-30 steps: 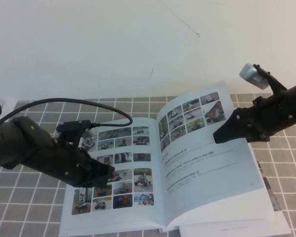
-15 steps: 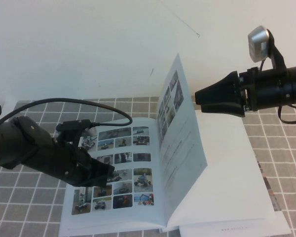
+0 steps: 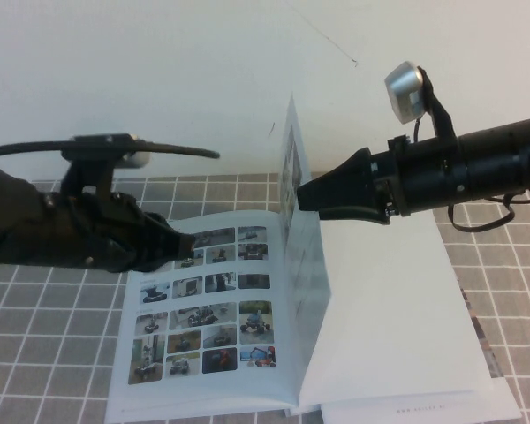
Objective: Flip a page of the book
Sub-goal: Open the closed book
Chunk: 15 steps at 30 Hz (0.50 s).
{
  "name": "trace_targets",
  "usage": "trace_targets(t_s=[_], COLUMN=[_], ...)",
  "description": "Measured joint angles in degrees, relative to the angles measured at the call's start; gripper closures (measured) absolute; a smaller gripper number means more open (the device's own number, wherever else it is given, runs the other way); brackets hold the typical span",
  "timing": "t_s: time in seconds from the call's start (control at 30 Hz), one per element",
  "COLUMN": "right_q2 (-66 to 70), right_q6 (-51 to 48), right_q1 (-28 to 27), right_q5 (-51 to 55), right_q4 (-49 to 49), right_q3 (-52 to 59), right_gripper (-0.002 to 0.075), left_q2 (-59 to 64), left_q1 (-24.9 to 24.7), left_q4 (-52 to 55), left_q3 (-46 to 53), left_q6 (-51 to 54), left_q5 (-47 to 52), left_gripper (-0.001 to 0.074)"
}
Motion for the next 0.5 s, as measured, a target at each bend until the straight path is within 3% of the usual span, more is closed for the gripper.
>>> trace_targets(t_s=[0.3,0.5], right_q2=[0.00,0.00], right_q6=[-2.87,-7.33], right_q1=[5.36,6.20], right_q5=[-1.75,-2.67], right_q4=[2.55,10.04], right_q3=[0.00,0.00], right_gripper=[0.0279,0.0279], left_q2=[-20.64,-28.86], left_q1=[0.00,0.00], left_q4=[-1.37,-4.59], left_q3=[0.00,0.00], left_q6=[-1.94,-3.36], left_q5=[6.58,12.88], left_gripper=[0.0738,0.0738])
